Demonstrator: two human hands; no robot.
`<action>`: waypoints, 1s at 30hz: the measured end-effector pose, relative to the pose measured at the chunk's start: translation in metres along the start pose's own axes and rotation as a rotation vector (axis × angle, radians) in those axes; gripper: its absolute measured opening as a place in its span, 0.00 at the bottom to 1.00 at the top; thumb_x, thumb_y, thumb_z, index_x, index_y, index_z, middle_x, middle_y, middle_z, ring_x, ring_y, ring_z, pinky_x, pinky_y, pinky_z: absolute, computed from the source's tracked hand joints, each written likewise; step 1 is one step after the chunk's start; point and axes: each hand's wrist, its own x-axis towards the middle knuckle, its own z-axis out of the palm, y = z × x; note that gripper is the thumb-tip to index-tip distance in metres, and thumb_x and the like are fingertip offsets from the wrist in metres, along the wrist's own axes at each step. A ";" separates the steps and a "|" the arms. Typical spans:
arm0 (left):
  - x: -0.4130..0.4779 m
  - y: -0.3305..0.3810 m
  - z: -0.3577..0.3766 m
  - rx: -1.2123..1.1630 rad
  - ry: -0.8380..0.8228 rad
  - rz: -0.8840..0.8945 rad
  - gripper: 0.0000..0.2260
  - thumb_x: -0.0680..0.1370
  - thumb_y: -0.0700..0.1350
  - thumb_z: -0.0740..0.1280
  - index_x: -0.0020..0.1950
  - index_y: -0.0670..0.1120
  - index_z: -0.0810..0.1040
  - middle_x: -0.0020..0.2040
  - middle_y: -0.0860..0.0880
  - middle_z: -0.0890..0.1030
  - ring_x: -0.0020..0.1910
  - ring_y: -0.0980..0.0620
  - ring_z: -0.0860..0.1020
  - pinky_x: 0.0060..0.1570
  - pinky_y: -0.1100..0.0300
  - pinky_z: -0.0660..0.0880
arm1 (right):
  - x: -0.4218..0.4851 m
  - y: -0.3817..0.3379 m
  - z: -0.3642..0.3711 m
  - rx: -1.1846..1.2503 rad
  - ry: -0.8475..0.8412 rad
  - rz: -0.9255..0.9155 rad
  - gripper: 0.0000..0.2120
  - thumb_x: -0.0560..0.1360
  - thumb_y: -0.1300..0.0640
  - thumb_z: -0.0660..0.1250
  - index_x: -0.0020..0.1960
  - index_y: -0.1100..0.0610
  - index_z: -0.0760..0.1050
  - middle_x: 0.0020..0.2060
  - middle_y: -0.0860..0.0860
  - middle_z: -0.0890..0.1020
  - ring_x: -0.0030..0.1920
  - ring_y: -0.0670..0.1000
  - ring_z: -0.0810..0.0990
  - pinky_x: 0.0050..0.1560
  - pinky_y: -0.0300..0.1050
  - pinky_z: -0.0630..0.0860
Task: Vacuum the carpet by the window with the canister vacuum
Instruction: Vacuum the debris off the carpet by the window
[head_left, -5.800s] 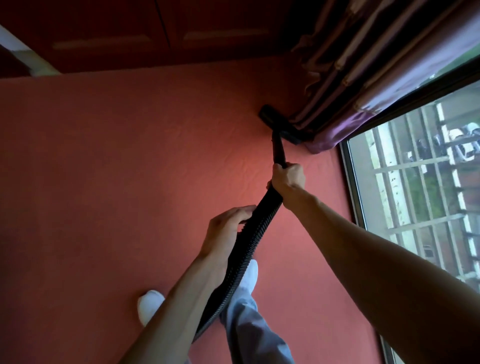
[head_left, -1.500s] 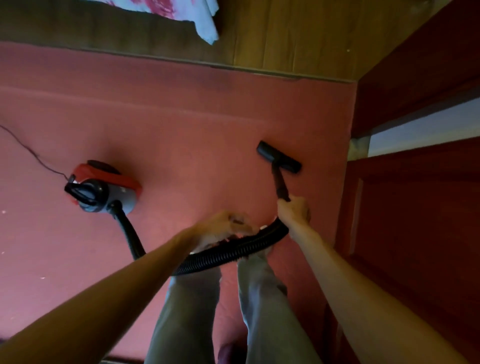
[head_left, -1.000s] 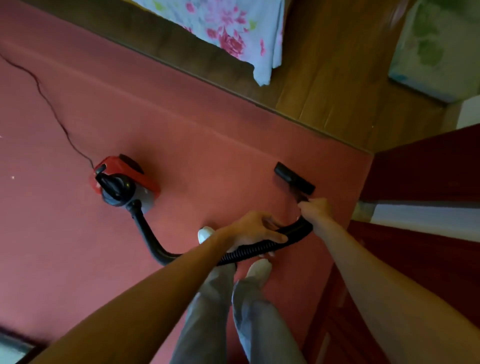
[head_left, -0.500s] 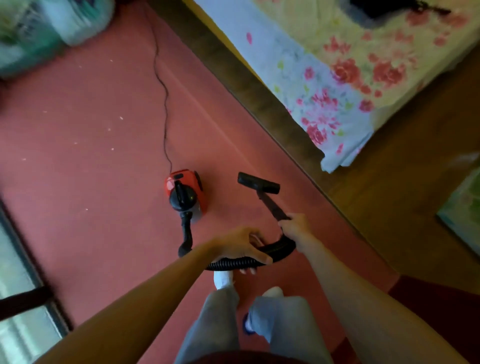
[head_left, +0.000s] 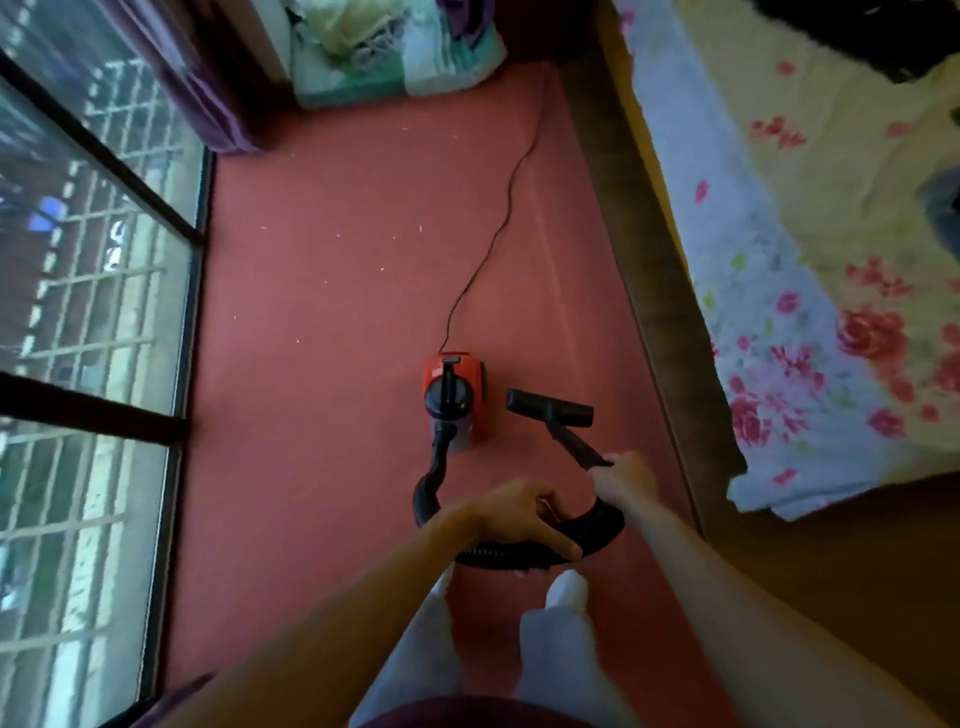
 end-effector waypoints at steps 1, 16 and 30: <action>-0.001 0.006 0.003 -0.010 0.025 0.002 0.21 0.71 0.47 0.79 0.58 0.41 0.78 0.54 0.44 0.84 0.52 0.47 0.83 0.57 0.52 0.79 | 0.001 -0.003 -0.007 -0.017 -0.012 -0.012 0.08 0.73 0.62 0.64 0.45 0.54 0.81 0.38 0.56 0.83 0.41 0.58 0.82 0.34 0.43 0.72; -0.016 0.033 -0.019 -0.156 0.137 0.007 0.20 0.71 0.45 0.78 0.57 0.41 0.75 0.52 0.42 0.84 0.45 0.43 0.84 0.43 0.54 0.82 | 0.007 -0.067 -0.033 -0.210 0.002 -0.137 0.08 0.75 0.62 0.62 0.45 0.59 0.81 0.36 0.55 0.81 0.32 0.53 0.76 0.26 0.39 0.65; 0.027 0.044 -0.160 0.062 -0.149 0.044 0.17 0.72 0.49 0.77 0.52 0.38 0.78 0.44 0.45 0.82 0.42 0.47 0.80 0.48 0.51 0.79 | 0.024 -0.127 -0.012 0.167 0.157 0.285 0.19 0.77 0.52 0.66 0.61 0.65 0.76 0.51 0.60 0.80 0.48 0.59 0.80 0.36 0.42 0.70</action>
